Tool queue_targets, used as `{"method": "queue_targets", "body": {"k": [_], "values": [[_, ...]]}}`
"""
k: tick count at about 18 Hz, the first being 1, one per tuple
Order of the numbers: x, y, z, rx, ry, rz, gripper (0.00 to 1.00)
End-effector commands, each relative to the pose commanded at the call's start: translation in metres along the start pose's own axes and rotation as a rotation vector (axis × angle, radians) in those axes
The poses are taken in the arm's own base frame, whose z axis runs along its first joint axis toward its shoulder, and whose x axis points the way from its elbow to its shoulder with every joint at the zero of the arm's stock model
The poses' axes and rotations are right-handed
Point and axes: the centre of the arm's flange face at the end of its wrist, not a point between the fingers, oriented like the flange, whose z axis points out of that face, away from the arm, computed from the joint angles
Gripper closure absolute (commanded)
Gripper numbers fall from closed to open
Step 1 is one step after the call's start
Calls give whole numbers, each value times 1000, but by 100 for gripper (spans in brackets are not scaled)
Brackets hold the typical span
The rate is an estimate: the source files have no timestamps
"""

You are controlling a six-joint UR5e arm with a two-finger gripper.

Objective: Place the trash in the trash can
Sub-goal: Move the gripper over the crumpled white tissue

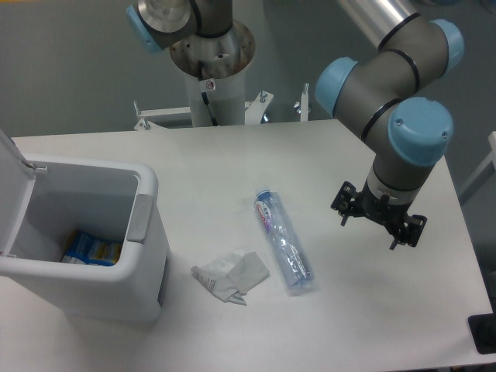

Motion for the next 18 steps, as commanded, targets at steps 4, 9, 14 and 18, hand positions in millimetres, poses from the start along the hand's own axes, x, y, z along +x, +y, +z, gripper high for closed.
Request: {"method": "queue_targets", "body": {"k": [4, 9, 14, 18], "values": [[5, -6, -1, 0, 1, 9, 0], [28, -39, 1, 5, 3, -58, 0], [62, -67, 22, -9, 10, -42, 0], [95, -71, 40, 45, -75, -89, 0]]}}
